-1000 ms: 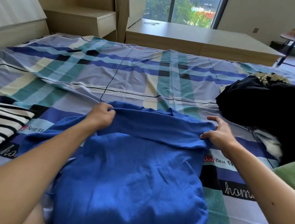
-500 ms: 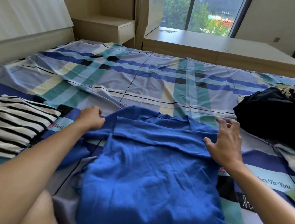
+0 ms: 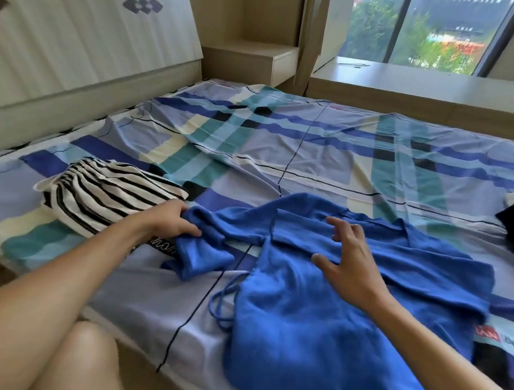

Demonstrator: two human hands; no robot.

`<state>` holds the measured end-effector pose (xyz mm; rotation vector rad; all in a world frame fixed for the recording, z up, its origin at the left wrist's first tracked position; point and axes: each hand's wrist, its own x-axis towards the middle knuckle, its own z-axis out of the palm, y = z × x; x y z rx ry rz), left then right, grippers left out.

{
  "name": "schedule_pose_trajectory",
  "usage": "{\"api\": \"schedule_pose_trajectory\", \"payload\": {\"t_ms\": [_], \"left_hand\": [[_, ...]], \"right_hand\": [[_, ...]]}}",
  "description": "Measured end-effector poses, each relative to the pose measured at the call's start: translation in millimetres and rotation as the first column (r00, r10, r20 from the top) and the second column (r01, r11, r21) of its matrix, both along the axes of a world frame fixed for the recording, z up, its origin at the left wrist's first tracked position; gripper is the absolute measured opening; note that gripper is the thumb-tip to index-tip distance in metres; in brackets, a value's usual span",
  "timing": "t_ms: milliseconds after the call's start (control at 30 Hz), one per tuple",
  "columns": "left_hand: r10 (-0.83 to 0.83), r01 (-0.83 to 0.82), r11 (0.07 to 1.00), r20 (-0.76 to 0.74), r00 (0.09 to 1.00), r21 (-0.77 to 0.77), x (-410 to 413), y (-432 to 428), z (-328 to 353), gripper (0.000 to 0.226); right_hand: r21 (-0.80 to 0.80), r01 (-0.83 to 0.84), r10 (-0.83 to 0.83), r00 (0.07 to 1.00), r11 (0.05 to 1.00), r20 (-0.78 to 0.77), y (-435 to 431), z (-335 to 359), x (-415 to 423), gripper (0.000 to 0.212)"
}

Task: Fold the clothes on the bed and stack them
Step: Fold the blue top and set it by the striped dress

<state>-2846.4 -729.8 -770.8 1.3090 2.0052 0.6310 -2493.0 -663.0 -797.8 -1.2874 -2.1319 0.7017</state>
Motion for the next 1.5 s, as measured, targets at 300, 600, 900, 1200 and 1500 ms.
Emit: {"api": "schedule_pose_trajectory", "payload": {"t_ms": [300,600,900,1200,1500], "left_hand": [[0.322,0.037,0.709,-0.370,0.871,0.705,-12.1,1.4,42.7,0.030],[-0.081,0.017,0.944,-0.182,0.980,-0.329,-39.3,-11.6,9.3,0.020],[0.142,-0.292,0.939,-0.565,0.813,-0.183,-67.2,-28.5,2.3,0.062],[0.203,-0.172,0.877,-0.021,0.979,0.449,-19.8,-7.3,32.1,0.018],[-0.366,0.124,0.860,0.430,0.825,0.495,70.5,5.9,54.5,0.059]], "right_hand": [[-0.030,-0.105,0.106,0.994,0.994,0.010,2.7,12.2,-59.0,0.067],[-0.090,-0.175,0.187,0.971,0.980,0.147,4.1,2.2,-87.5,0.066],[-0.129,-0.218,0.239,0.955,0.967,0.176,-6.7,-11.8,-126.9,0.068],[-0.187,-0.325,0.271,0.925,0.927,-0.267,-19.4,22.3,-147.6,0.049],[-0.576,-0.475,-0.079,0.722,0.665,-0.687,13.6,63.3,-125.4,0.081]]}}
